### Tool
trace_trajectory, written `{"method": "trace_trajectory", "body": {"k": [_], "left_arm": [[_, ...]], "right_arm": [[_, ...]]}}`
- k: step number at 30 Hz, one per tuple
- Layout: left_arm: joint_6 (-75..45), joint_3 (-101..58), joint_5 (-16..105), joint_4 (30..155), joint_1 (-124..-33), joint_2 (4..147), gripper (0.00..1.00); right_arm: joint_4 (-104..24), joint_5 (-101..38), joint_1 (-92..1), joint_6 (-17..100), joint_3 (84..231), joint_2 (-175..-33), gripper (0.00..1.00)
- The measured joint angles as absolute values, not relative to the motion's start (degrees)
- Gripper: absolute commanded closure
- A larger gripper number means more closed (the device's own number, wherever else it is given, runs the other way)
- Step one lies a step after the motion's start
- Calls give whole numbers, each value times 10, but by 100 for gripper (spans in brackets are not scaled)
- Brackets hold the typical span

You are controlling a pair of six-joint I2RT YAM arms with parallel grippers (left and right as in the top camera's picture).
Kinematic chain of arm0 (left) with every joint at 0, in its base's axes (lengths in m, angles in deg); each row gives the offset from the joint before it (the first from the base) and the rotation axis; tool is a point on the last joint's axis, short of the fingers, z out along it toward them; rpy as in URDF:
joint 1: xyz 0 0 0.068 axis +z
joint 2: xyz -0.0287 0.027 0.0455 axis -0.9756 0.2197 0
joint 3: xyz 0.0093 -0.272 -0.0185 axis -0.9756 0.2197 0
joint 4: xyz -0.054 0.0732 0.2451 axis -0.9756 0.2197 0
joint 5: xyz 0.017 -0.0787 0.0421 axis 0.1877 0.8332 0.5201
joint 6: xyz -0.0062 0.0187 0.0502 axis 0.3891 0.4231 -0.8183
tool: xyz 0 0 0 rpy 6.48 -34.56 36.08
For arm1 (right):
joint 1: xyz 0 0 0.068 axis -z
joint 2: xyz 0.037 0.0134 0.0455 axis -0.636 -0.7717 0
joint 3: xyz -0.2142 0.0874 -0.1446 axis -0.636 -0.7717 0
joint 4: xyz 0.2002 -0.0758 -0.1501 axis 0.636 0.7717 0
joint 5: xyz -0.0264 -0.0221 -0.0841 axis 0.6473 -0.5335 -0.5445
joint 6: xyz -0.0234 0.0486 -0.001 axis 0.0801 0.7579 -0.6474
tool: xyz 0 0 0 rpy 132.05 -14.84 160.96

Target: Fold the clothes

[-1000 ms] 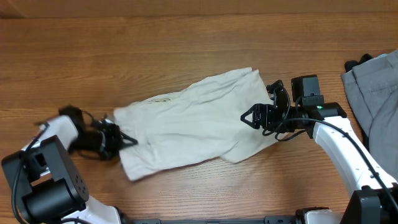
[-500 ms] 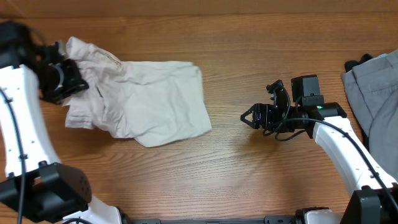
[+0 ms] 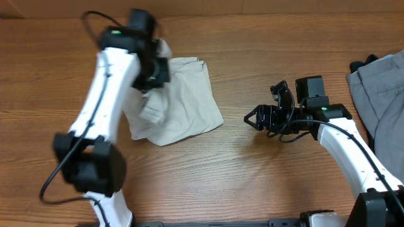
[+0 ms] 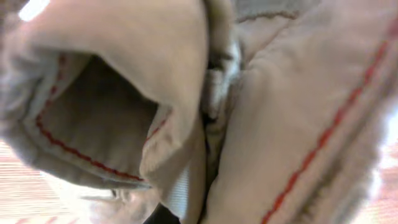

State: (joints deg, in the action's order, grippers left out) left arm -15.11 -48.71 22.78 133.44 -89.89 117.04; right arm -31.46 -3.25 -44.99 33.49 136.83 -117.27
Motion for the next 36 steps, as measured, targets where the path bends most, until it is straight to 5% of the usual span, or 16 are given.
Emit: {"method": "trace_trajectory", "body": {"k": [5,7,11,18,20,26,27,28,29,33,36], "left_arm": [[-98,-487,220,1320,-941,1241,95],[-74,-487,222,1313,-948,1262,69],[-35,-487,260,1282,-949,1275,51],[-42,-505,314,1315,-932,1275,36],[-53,-533,321,1352,-911,1274,35],[-109,-599,314,1430,-813,1219,39],[-113,-601,307,1436,-798,1204,52],[-118,-604,303,1441,-786,1191,81],[-124,-607,298,1445,-776,1181,96],[-153,-611,289,1460,-756,1162,96],[-175,-603,285,1465,-752,1162,96]], "right_arm": [[-312,-33,-450,335,1368,-1173,21],[-311,-33,-450,335,1368,-1173,21],[-311,-33,-450,335,1368,-1173,21],[-308,-33,-451,325,1368,-1173,14],[-308,-33,-453,319,1368,-1173,21],[-349,-32,-483,313,1368,-1173,37],[-362,-32,-494,315,1368,-1173,40],[-382,-33,-510,319,1368,-1173,47],[-405,-32,-527,319,1368,-1173,54],[-520,-26,-601,350,1369,-1174,71],[-632,-22,-641,387,1371,-1191,73]]}}
